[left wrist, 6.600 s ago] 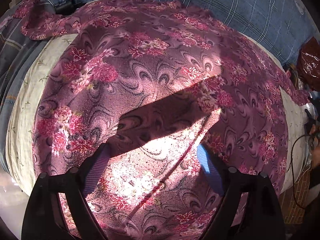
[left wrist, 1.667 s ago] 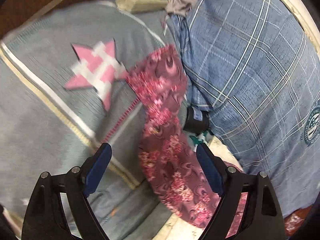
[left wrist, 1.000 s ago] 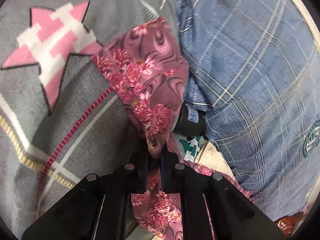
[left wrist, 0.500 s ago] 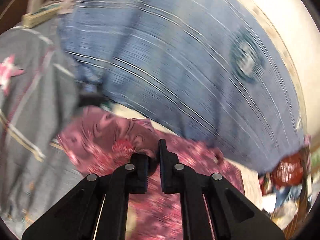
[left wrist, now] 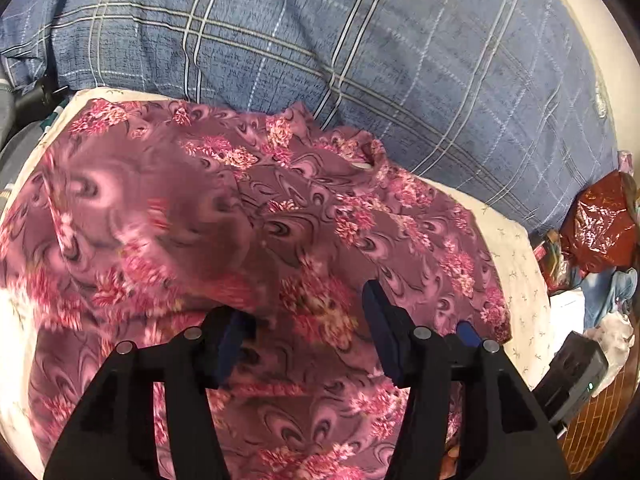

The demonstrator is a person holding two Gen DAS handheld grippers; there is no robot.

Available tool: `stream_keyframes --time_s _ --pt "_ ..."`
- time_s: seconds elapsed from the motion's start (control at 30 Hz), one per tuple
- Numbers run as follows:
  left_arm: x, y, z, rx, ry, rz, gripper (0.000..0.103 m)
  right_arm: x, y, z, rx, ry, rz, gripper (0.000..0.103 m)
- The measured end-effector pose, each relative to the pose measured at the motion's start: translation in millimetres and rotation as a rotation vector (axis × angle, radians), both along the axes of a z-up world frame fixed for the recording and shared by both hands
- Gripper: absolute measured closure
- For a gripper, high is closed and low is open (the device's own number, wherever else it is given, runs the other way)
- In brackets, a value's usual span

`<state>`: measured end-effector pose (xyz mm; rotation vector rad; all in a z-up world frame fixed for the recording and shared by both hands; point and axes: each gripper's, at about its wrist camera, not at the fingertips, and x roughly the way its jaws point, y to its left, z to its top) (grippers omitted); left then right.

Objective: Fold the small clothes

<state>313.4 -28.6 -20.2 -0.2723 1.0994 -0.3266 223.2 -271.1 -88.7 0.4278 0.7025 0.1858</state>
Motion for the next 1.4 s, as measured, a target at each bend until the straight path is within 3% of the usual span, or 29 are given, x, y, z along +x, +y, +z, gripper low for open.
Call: stream_keyframes --time_s 0.13,0.3,0.37,0.47,0.67,0.73,0.77,0.8,0.83,0.93,1.03,1.1,1.17,1.23,1.3,1.37,1.4 --pt "-18.5 48.6 22.9 -0.140 -0.030 0.096 0.045 0.4 -0.6 0.5 0.008 0.006 0.001 0.029" --pt "-29.0 128.6 42.3 -0.157 -0.102 0.332 0.041 10.6 12.6 17.2 -0.053 0.087 -0.014 0.028" --pt "-29.4 157.2 42.3 -0.198 -0.099 0.391 0.041 14.7 26.3 31.4 0.008 0.062 0.032 0.028" --pt "-28.0 186.3 30.4 -0.270 -0.061 0.458 0.041 26.7 69.9 54.1 0.000 0.018 0.132 0.028" --pt "-32.6 209.7 19.8 -0.291 -0.022 0.493 0.041 56.6 181.5 68.6 -0.281 -0.026 0.338 0.028" --pt "-33.9 211.6 19.2 -0.293 -0.018 0.483 0.041 68.3 205.6 61.8 -0.406 -0.005 0.338 0.029" --pt "-33.1 209.6 16.2 -0.291 -0.015 0.480 0.041 73.7 213.9 56.7 -0.457 0.002 0.329 0.034" --pt "-33.4 209.0 15.6 -0.290 -0.013 0.480 0.041 77.5 216.8 52.7 -0.474 0.011 0.333 0.047" --pt "-32.7 206.8 14.4 -0.289 -0.011 0.479 0.041 79.9 215.8 49.8 -0.465 0.017 0.338 0.087" --pt "-31.4 202.5 11.9 -0.289 0.002 0.465 0.041 76.8 186.8 50.3 -0.307 0.040 0.312 0.090" --pt "-29.1 193.2 10.0 -0.293 0.012 0.445 0.041 57.5 126.9 57.3 -0.070 0.023 0.184 0.091" --pt "-27.0 184.1 7.4 -0.290 0.027 0.423 0.037 42.1 75.5 48.3 0.095 0.063 0.041 0.084" --pt "-25.2 172.9 4.1 -0.302 0.044 0.397 0.036 28.8 27.2 26.5 0.240 0.158 -0.090 0.084" --pt "-21.9 159.8 0.9 -0.306 0.063 0.358 0.036 15.6 -2.0 14.4 0.273 0.205 -0.175 0.084" --pt "-19.4 148.6 -2.0 -0.291 0.072 0.338 0.036 4.0 -15.8 15.6 0.276 0.170 -0.204 0.079" --pt "-16.6 142.4 -6.4 -0.265 0.081 0.336 0.036 3.1 -12.9 21.8 0.273 0.141 -0.165 0.051" --pt "-14.9 141.3 -9.3 -0.260 0.088 0.337 0.036 7.3 -8.0 25.3 0.262 0.132 -0.139 0.048"
